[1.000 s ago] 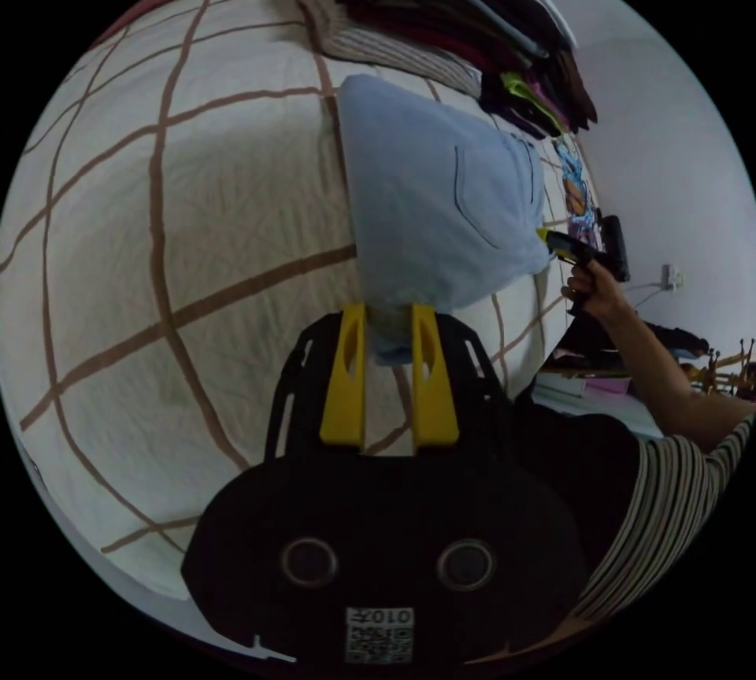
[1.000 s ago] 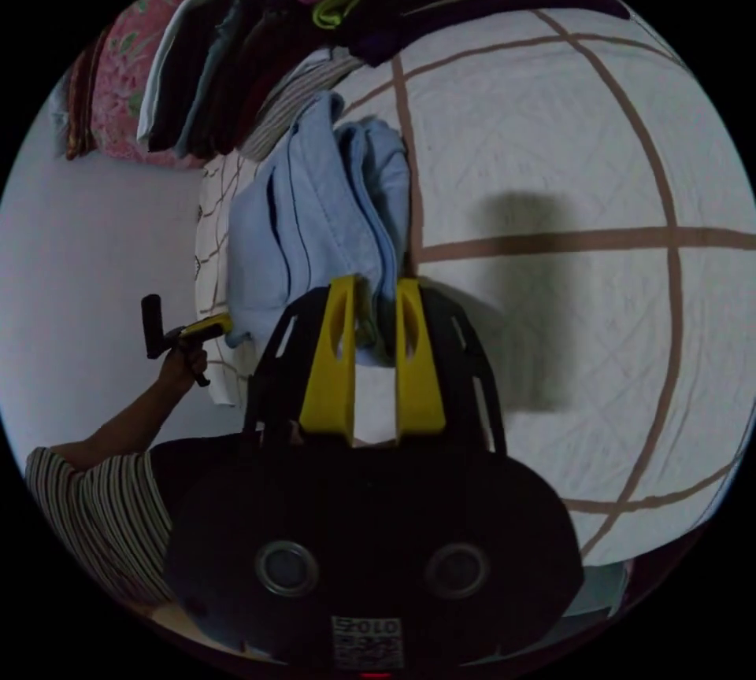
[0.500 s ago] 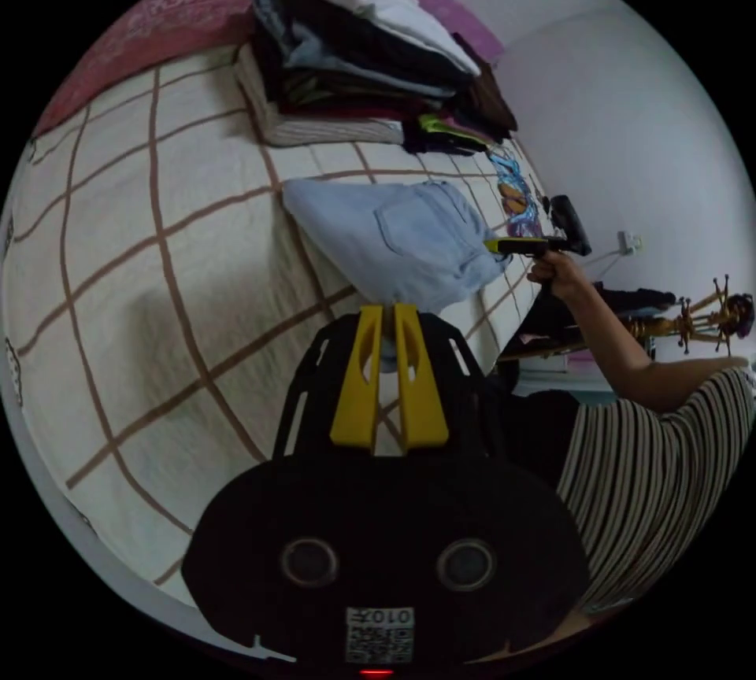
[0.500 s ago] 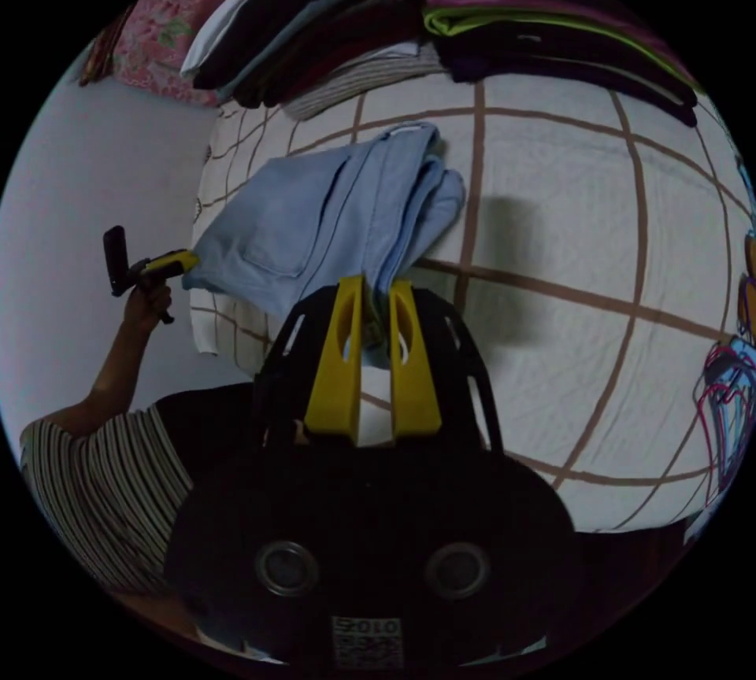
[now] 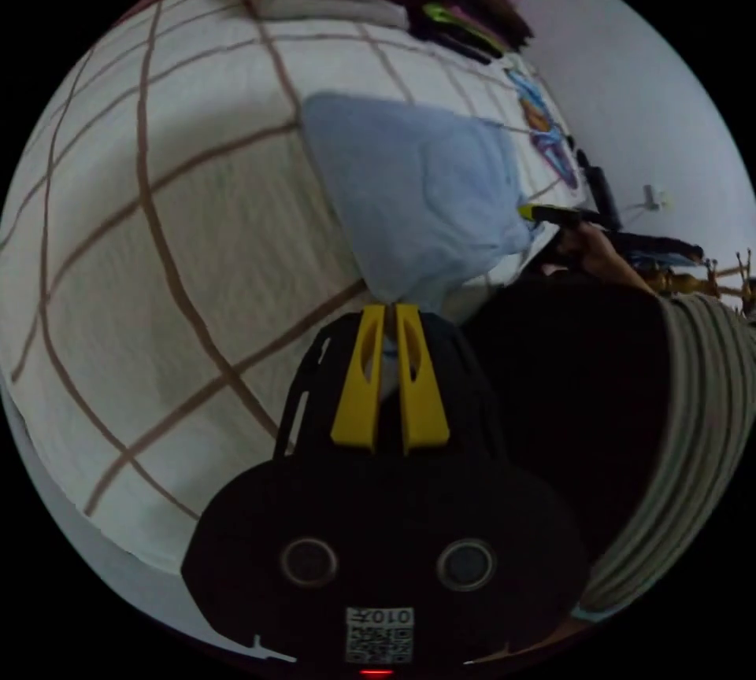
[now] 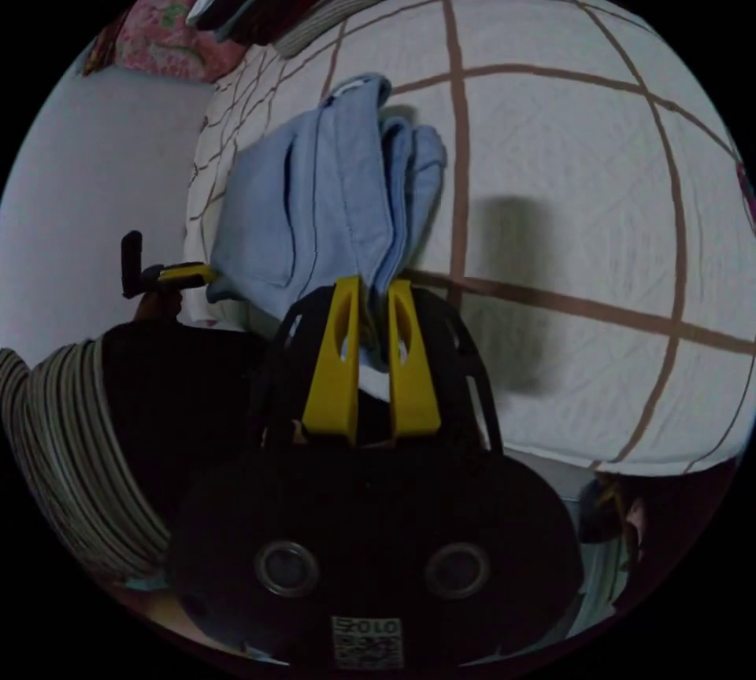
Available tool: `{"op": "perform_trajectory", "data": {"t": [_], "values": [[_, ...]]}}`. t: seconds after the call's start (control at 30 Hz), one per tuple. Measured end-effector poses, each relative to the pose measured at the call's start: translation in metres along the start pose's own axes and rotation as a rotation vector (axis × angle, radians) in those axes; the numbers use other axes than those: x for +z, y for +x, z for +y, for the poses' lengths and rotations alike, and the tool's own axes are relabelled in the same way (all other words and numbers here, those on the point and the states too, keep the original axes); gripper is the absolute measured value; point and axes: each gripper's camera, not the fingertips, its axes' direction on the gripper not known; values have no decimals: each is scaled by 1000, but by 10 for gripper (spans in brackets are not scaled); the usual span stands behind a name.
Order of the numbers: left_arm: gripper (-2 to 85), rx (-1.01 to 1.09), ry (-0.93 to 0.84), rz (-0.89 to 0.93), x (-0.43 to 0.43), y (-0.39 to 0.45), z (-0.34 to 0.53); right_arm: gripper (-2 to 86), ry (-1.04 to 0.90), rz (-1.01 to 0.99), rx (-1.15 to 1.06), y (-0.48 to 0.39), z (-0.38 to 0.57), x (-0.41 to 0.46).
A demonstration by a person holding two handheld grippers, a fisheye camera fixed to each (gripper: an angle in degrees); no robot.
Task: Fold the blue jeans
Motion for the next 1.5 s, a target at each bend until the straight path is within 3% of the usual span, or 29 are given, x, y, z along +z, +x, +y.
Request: {"op": "perform_trajectory", "data": {"t": [0.17,0.43,0.93,1.27,1.5], "values": [[63,-88,105,91,10,-20,19,67,65,-29,-19,9,-2,-4],[120,-81,304,22,-25,-18,44,99,69,-3,-67,13,-18,-20],[140,-113,133,113,36,-18,-19,113,47,-149,-9,31,-52,-39],[80,-244,128,299,58,-31,-51,69,-12,-93,41,19,-80,-61],[64,-77,155,174,19,24,-85,55,-18,2,-81,-20,-98,-111]]}}
